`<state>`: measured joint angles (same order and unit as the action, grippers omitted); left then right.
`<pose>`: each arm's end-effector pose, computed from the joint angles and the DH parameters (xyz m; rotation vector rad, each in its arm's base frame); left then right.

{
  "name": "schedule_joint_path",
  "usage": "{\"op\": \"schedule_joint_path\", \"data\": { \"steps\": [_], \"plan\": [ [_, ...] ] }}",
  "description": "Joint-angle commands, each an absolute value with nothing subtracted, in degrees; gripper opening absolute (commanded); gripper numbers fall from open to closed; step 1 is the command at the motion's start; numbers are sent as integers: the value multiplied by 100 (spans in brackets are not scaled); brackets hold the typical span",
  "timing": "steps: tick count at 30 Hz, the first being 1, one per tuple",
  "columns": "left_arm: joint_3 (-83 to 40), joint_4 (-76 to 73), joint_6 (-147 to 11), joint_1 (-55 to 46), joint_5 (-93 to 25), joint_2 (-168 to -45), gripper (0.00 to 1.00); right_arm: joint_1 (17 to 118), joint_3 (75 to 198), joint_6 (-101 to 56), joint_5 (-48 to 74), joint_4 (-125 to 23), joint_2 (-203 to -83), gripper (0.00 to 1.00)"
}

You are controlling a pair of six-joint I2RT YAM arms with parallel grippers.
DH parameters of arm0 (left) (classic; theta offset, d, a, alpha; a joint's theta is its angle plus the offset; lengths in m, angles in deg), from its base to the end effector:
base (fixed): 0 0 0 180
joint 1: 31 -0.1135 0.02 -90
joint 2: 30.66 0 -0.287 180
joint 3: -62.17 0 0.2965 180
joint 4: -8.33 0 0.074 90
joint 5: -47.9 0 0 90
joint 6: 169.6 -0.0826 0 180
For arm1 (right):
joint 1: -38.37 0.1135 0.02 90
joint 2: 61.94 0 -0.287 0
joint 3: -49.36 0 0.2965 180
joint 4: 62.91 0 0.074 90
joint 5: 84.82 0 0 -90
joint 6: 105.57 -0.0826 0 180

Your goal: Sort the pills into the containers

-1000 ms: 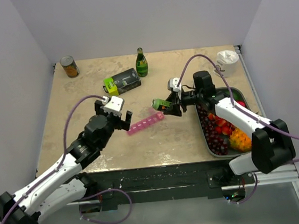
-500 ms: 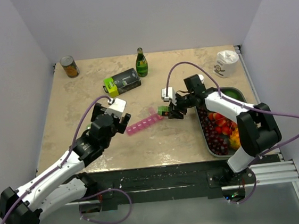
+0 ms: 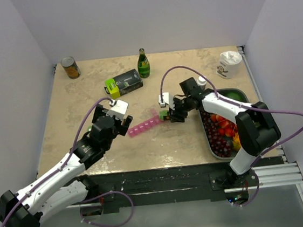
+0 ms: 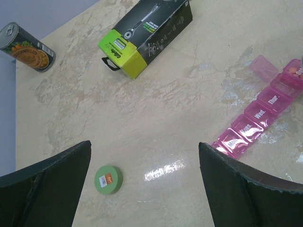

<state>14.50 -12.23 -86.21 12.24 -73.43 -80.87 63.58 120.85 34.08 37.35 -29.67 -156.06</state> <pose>0.2228 -0.1506 0.2642 0.4770 1.8537 0.1103 0.3387 0.2081 0.1665 -1.6278 1.7771 0.5205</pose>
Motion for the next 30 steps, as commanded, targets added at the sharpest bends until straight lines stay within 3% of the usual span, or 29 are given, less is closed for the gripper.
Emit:
{"op": "schedule_joint_path", "data": {
  "steps": [1, 30],
  "plan": [
    [1428, -1152, -8716, 1206, -7286, -7996, 100, 6517, 12370, 3549, 3481, -2891, -15607, 0],
    [1428, -1196, -8725, 1206, -7075, -7987, 100, 6852, 12704, 3576, 2830, -2522, -15844, 0]
  ]
}}
